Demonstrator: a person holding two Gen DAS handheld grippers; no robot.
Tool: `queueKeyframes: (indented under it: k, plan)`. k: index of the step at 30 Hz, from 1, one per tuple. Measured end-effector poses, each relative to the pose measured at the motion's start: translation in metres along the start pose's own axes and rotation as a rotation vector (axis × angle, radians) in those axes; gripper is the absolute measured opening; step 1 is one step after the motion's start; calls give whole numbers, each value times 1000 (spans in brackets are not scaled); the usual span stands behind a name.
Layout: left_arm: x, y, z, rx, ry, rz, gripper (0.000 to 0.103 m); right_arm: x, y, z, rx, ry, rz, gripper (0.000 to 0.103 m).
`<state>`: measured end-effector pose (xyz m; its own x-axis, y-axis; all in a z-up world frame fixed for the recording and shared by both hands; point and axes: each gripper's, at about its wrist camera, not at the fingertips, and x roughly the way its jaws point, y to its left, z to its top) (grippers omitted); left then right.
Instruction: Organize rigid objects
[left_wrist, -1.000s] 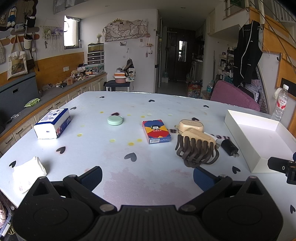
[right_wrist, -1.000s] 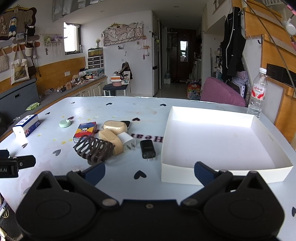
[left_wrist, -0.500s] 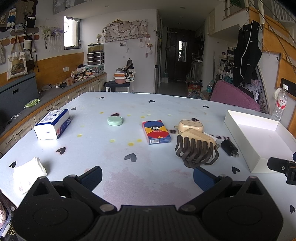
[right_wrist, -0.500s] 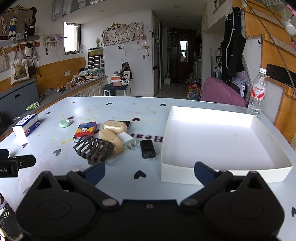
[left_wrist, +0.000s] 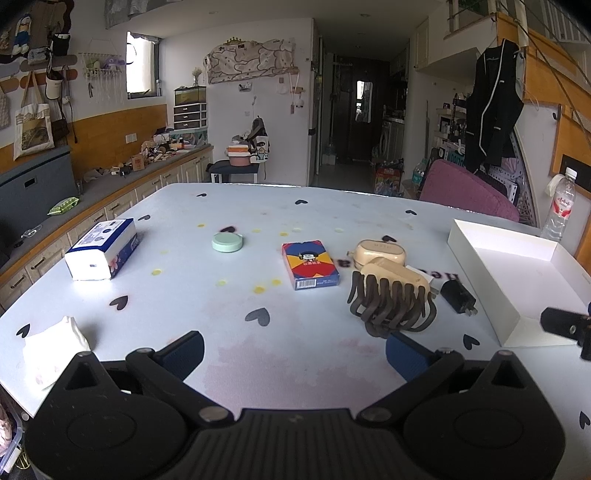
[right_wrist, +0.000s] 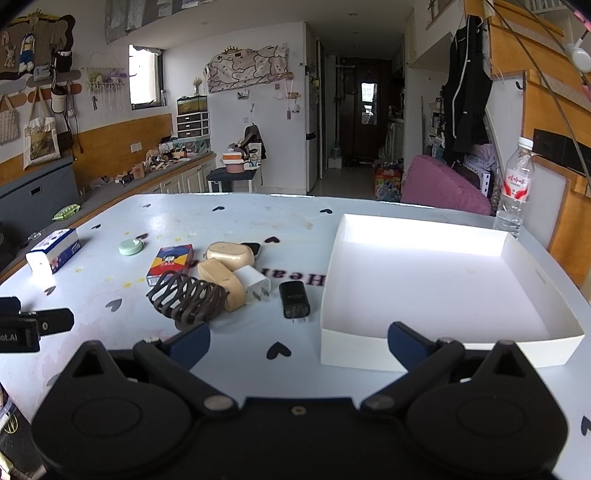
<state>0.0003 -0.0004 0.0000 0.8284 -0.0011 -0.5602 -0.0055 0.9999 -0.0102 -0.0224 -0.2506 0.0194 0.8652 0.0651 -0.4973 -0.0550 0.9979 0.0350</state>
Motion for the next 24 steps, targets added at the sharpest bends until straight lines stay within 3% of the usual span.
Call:
queueKeyframes:
  k: [7,9,13,19,22,24]
  plan:
    - [-1,-6,10,7,13,-6,103,2,-34,17,47,-34,-51,103]
    - [19,-21,23,11,16,-8,103,3,-49,24,75,-52,-79,103]
    - [30,-29,30,16,28,-12,103,2,-86,36,116,-96,-149,103]
    - [45,-42,36,28,49,-21,103,8,-157,46,144,-59,-282,102]
    - [53,-47,38,33,59,-20,103,13,-197,48,173,-18,-319,89]
    - [57,-50,39,38,63,-19,103,16,-217,46,185,5,-346,86]
